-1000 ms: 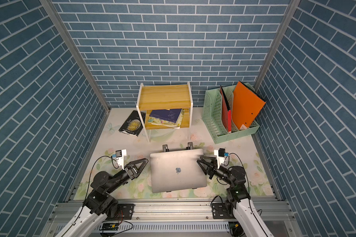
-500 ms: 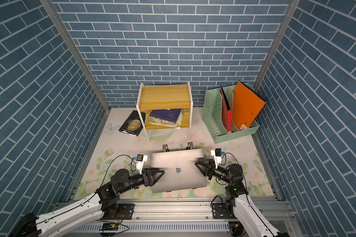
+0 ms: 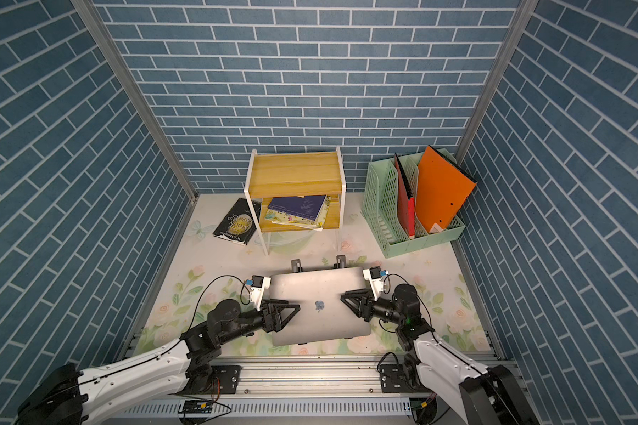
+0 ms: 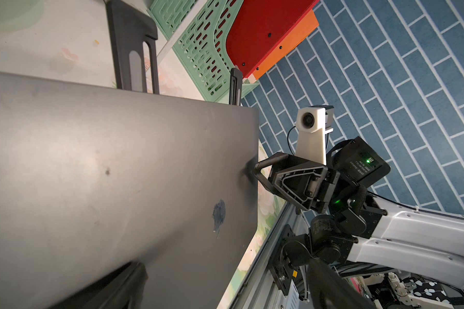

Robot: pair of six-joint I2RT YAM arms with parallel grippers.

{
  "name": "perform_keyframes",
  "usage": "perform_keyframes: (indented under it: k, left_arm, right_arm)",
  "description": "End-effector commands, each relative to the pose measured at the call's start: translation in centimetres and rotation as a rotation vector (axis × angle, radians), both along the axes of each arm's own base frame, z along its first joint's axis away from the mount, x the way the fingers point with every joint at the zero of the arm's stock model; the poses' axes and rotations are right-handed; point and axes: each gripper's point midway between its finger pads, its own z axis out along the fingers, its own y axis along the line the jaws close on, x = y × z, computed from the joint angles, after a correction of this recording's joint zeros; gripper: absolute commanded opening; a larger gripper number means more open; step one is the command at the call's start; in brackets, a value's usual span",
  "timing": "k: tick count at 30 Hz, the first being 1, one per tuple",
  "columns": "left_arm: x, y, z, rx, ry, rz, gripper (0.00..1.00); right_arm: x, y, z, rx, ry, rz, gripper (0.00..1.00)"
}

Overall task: Close the laptop lid and set it aside
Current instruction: Pick up the laptop from the computer stand.

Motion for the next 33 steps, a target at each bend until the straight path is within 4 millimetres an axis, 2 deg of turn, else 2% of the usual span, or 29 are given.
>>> perform_keyframes:
  k: [1,5,8,10,13,18,23,33]
  left_arm:
    - [0.6,0.5,-0.6,0.037,-0.023,0.038,0.99]
    - [0.7,0.9,0.9,0.029,-0.091,0.050,0.99]
    - [1.6,2.6,2.4,0.053,-0.170,0.132,1.00]
    - [2.4,4.1,2.7,0.077,-0.189,0.201,1.00]
    - [3.6,6.3,2.2,0.092,-0.162,0.279,1.00]
    - [5.0,8.9,-0.7,0.084,-0.054,0.328,1.00]
    - [4.8,8.5,-1.7,0.069,-0.040,0.293,1.00]
    - [4.0,7.2,-2.3,0.019,-0.032,0.209,1.00]
  right_arm:
    - [1.2,-0.1,-0.5,-0.052,-0.021,-0.039,0.38]
    - [1.2,-0.1,-0.2,-0.053,-0.041,-0.035,0.39]
    - [0.9,-0.2,1.7,-0.029,-0.125,-0.033,0.42]
    - [1.0,-0.8,3.3,-0.021,-0.204,-0.068,0.51]
    - [1.4,-2.2,3.9,-0.059,-0.251,-0.162,0.63]
    - [3.1,-5.2,4.0,-0.110,-0.253,-0.334,0.74]
    - [4.5,-7.0,2.3,-0.126,-0.167,-0.411,0.83]
    - [4.2,-5.8,0.9,-0.073,-0.104,-0.300,0.83]
